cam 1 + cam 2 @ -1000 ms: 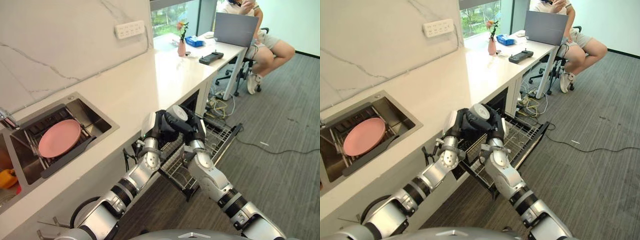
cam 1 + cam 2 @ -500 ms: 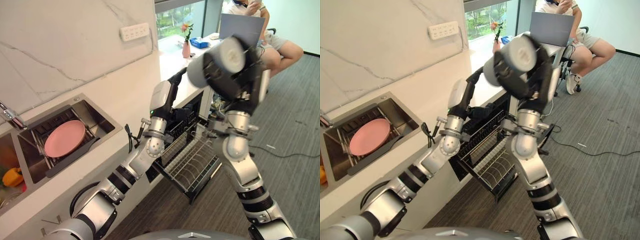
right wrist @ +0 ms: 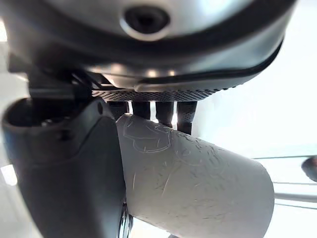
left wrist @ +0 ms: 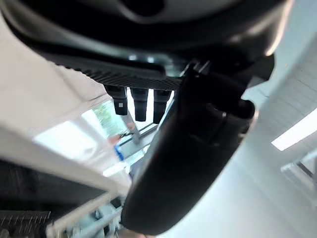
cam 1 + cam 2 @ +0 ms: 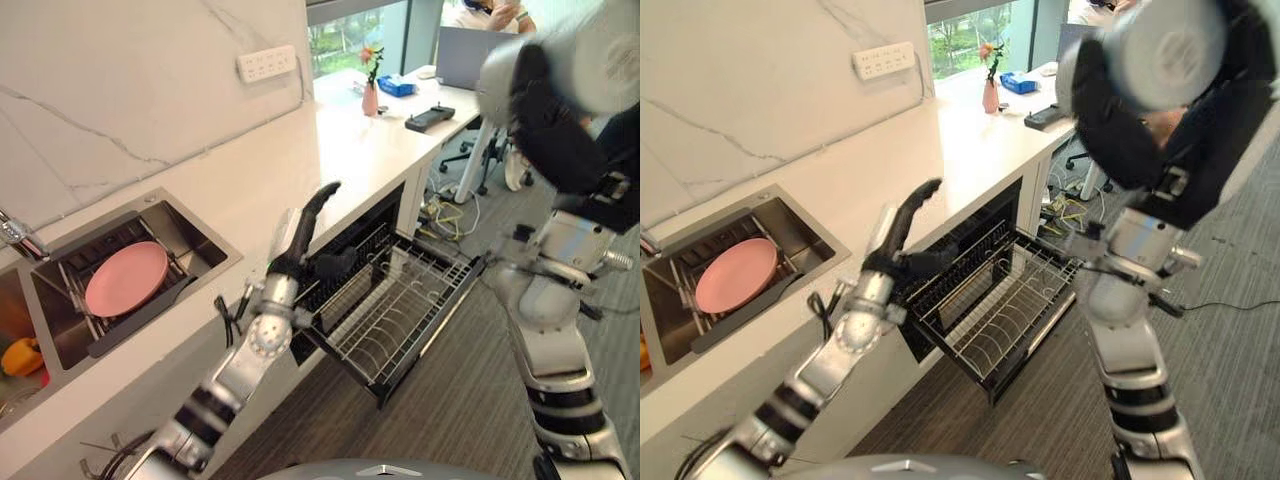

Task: Place the dishes in the dishwasher.

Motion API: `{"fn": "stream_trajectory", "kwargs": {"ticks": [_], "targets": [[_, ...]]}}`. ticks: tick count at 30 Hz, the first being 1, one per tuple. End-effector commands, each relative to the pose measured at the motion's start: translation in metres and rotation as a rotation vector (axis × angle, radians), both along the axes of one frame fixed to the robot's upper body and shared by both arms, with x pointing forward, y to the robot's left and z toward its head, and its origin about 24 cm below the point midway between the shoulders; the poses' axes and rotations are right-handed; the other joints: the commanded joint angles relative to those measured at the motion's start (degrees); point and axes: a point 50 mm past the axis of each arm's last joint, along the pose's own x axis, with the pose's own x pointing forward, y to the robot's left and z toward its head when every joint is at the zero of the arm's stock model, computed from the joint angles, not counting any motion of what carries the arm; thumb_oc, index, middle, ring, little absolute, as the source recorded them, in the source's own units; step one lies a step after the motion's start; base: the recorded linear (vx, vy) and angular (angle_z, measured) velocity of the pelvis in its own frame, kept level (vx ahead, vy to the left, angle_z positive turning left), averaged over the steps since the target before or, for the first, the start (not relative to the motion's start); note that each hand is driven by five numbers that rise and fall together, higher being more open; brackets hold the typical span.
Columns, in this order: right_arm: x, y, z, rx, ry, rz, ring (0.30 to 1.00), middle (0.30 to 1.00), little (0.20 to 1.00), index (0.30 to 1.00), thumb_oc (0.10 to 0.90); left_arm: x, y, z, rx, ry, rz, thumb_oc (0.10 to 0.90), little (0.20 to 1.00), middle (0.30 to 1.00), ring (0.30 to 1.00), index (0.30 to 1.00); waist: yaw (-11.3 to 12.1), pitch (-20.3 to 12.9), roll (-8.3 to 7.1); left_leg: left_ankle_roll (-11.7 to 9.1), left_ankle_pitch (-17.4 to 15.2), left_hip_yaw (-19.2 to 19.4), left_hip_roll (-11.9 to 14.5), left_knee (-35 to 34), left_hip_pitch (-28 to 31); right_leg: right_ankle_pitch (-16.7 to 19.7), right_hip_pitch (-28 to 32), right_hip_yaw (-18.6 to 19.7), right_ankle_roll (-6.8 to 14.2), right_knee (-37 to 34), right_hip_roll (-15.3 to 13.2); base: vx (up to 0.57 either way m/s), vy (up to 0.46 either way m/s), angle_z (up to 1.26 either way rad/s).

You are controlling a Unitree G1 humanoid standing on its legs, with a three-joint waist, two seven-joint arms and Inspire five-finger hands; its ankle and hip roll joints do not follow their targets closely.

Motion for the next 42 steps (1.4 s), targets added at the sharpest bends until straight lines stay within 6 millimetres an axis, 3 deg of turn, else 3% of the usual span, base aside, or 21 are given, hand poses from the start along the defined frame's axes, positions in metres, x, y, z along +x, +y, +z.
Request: {"fn": "stream_trajectory", "kwargs": {"ticks": [1,4,9,10,13,18,20,21,22,23,27,28,29,31,36,39,42], "targets": [[0.025,0.003,-0.021,0.078,0.177,0.182,0.300,0.300,0.300,0.300,0.400,-0.009,0.018,-0.016,-0.226,0.189,-0.094,0.800,0.900,0.900,0.900,0.900,2.12,-0.97,-1.11,-0.87,-5.46,-0.15,0.25,0.63,3.68,-3.69,0.45,3.53,3.83,0.86,-2.54,0.00,0.000,0.00],[0.039,-0.004,-0.056,0.071,0.367,0.180,0.300,0.300,0.300,0.300,0.400,-0.039,0.040,-0.055,-0.248,0.396,-0.044,0.800,0.900,0.900,0.900,0.900,3.50,-0.38,-1.28,-0.98,-5.11,-0.73,0.36,0.63,3.11,-3.81,0.58,2.66,3.65,0.79,-2.52,-0.02,0.000,0.09],[0.059,-0.018,-0.111,0.067,0.649,0.125,0.300,0.300,0.300,0.300,0.400,-0.077,0.073,-0.090,-0.152,0.566,0.042,0.800,0.900,0.900,0.900,0.900,6.94,0.41,-1.84,-1.27,-4.06,-2.92,0.42,0.63,1.39,-3.93,0.65,0.33,3.29,0.74,-2.56,-0.02,-0.005,0.26],[0.059,-0.018,-0.111,0.067,0.648,0.126,0.300,0.300,0.300,0.300,0.400,-0.077,0.073,-0.090,-0.152,0.565,0.042,0.800,0.900,0.900,0.900,0.900,6.83,0.34,-1.87,-1.27,-4.02,-3.01,0.40,0.63,1.25,-3.93,0.57,0.24,3.29,0.74,-2.58,-0.03,-0.023,0.43],[0.079,-0.031,-0.126,-0.003,0.780,0.050,0.300,0.300,0.300,0.300,0.400,-0.090,0.089,-0.107,-0.001,0.638,0.071,0.800,0.900,0.900,0.900,0.900,9.89,1.03,-2.05,-1.71,-3.23,-5.19,0.30,0.63,-0.28,-4.30,0.86,-2.29,3.05,0.74,-2.71,-0.04,-0.022,0.61],[0.090,-0.051,-0.137,-0.073,0.899,-0.055,0.300,0.300,0.300,0.300,0.400,-0.103,0.106,-0.120,0.133,0.698,0.107,0.800,0.900,0.900,0.900,0.900,12.37,1.64,-1.91,-1.95,-2.47,-6.84,0.00,0.63,-1.54,-4.48,1.12,-4.65,3.01,0.74,-2.93,-0.01,-0.009,0.30],[0.090,-0.060,-0.150,-0.102,0.999,-0.088,0.300,0.300,0.300,0.300,0.400,-0.120,0.116,-0.138,0.169,0.808,0.155,0.800,0.900,0.900,0.900,0.900,13.36,2.24,-1.50,-1.99,-1.86,-7.67,-0.31,0.63,-2.58,-4.30,0.73,-5.77,3.06,0.74,-3.06,-0.05,0.015,0.14],[0.090,-0.060,-0.149,-0.103,0.998,-0.088,0.300,0.300,0.300,0.300,0.400,-0.120,0.116,-0.139,0.168,0.807,0.155,0.800,0.900,0.900,0.900,0.900,13.30,2.26,-1.47,-1.98,-1.85,-7.71,-0.31,0.63,-2.63,-4.30,0.72,-5.82,3.06,0.74,-3.06,-0.07,0.028,0.21],[0.089,-0.065,-0.158,-0.121,1.065,-0.108,0.300,0.300,0.300,0.300,0.400,-0.135,0.118,-0.151,0.152,0.889,0.198,0.800,0.900,0.900,0.900,0.900,13.82,2.62,-1.08,-1.97,-1.49,-8.21,-0.57,0.63,-3.38,-4.24,0.46,-6.47,3.10,0.74,-3.23,-0.03,0.014,0.22],[0.089,-0.065,-0.158,-0.121,1.065,-0.108,0.300,0.300,0.300,0.300,0.400,-0.135,0.118,-0.152,0.152,0.888,0.198,0.800,0.900,0.900,0.900,0.900,13.77,2.63,-1.05,-1.97,-1.48,-8.25,-0.57,0.63,-3.42,-4.24,0.44,-6.51,3.10,0.74,-3.23,-0.04,0.020,0.24],[0.073,-0.066,-0.197,0.020,1.236,-0.077,0.300,0.300,0.300,0.300,0.400,-0.160,0.119,-0.176,0.123,1.047,0.292,0.800,0.900,0.900,0.900,0.900,14.21,3.16,-0.19,-2.18,-0.90,-9.14,-0.86,0.63,-4.62,-4.17,0.14,-7.83,3.11,0.74,-3.63,-0.03,0.023,0.20],[0.067,-0.065,-0.208,0.043,1.286,-0.056,0.465,0.465,0.465,0.465,0.510,-0.167,0.119,-0.182,0.125,1.093,0.305,0.800,0.900,0.900,0.900,0.900,14.35,3.16,-0.04,-2.32,-0.76,-9.30,-0.91,0.63,-4.87,-4.18,0.12,-8.32,3.12,0.74,-3.77,-0.02,0.018,0.18],[0.063,-0.065,-0.214,0.037,1.325,-0.040,0.900,0.900,0.900,0.900,0.800,-0.169,0.119,-0.185,0.129,1.110,0.314,0.800,0.900,0.900,0.900,0.900,14.43,3.13,0.11,-2.43,-0.62,-9.64,-0.97,0.63,-5.11,-4.20,0.20,-8.83,3.11,0.74,-3.85,-0.01,0.015,0.11],[0.058,-0.065,-0.224,-0.020,1.407,-0.018,0.900,0.900,0.900,0.900,0.800,-0.180,0.121,-0.193,0.183,1.181,0.326,0.800,0.900,0.900,0.900,0.900,14.68,2.83,0.24,-2.66,-0.52,-10.02,-1.06,0.63,-5.26,-4.30,0.47,-9.57,3.15,0.74,-3.98,0.00,0.011,0.15],[0.059,-0.065,-0.223,-0.094,1.411,-0.026,0.900,0.900,0.900,0.900,0.800,-0.194,0.122,-0.203,0.242,1.264,0.360,0.800,0.900,0.900,0.900,0.900,14.43,2.52,0.23,-2.85,-0.58,-9.61,-0.91,0.63,-4.93,-4.39,0.73,-9.65,3.20,0.74,-4.08,0.00,0.009,0.08],[0.066,-0.066,-0.210,-0.166,1.343,-0.039,0.900,0.900,0.900,0.900,0.800,-0.199,0.125,-0.207,0.293,1.297,0.417,0.800,0.900,0.900,0.900,0.900,13.93,2.36,0.00,-2.93,-0.81,-9.04,-0.74,0.63,-4.44,-4.44,0.85,-9.25,3.18,0.74,-4.03,-0.01,0.005,0.03],[0.068,-0.066,-0.183,-0.206,1.160,-0.047,0.900,0.900,0.900,0.900,0.800,-0.206,0.128,-0.209,0.319,1.320,0.527,0.800,0.900,0.900,0.900,0.900,12.94,2.02,-0.35,-2.97,-1.00,-8.30,-0.29,0.63,-3.75,-4.67,0.97,-8.63,3.09,0.74,-3.83,0.00,0.000,0.00]]}}
